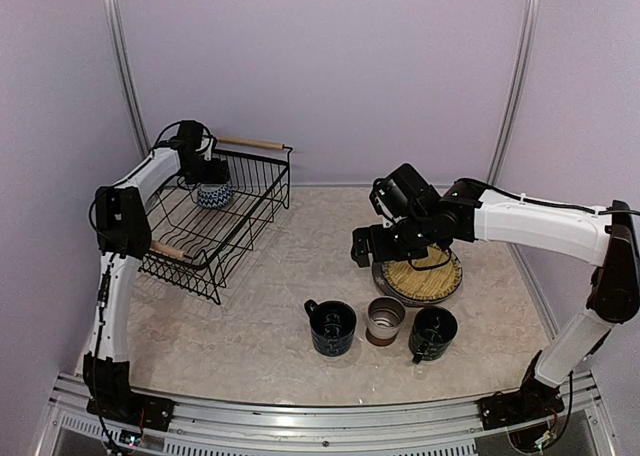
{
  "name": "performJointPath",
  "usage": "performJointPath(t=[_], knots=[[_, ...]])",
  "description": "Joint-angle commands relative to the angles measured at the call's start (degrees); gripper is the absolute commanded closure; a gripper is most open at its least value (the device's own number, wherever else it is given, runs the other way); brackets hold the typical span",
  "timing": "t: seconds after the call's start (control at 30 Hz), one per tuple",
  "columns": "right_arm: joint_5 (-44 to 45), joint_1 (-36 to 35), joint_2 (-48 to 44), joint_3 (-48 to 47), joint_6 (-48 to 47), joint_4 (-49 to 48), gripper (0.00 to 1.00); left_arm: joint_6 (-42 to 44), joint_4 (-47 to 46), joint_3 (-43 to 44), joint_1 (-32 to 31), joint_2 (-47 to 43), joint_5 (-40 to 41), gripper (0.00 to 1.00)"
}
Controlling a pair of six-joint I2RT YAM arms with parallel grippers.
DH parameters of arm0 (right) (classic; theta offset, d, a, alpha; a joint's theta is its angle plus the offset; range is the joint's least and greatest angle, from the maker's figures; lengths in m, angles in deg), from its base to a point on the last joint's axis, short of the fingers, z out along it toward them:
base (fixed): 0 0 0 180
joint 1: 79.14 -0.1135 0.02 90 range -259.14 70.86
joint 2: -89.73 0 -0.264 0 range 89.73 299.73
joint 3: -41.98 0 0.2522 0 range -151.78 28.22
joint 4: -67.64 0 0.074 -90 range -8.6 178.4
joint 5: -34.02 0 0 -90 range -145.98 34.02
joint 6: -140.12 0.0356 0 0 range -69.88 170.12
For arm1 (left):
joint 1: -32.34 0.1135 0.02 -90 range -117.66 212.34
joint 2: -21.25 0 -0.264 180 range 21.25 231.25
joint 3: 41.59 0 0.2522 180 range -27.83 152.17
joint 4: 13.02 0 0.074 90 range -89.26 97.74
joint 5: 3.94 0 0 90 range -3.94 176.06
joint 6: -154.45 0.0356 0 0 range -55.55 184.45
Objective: Unload the mixed dishes from the dish rack
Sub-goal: Grab the bowl from the dish rack.
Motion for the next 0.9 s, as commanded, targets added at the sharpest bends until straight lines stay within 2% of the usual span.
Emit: performJointPath(t=[0.0,0.1,0.2,0.5,0.73,0.87], knots=[[-0.38,0.44,0.78,-1.18,0.67,0.51,0.00,-0.14,-2.29,2.18,0.72,2.43,2.88,0.11],[-0.57,0.43,1.14,-1.15,0.68,0.51,0.00,-1.78,-2.46,2.48,1.04,3.29,5.42,0.06],[-0.82,0.43,1.54,-1.13,0.77,0.45,0.00,-2.47,-1.25,3.74,1.50,4.55,3.53,0.06],[-1.67,0.44,2.94,-2.33,0.22,0.51,0.00,-2.01,-1.50,3.60,1.25,5.42,1.91,0.29],[-1.70,0.48,2.55,-1.54,0.55,0.16,0.00,-1.37,-2.50,3.84,1.21,5.82,2.34,0.28],[-1.80,0.43,2.63,-1.65,0.57,0.07,0.00,-0.94,-3.20,3.93,1.25,6.09,2.68,0.17]])
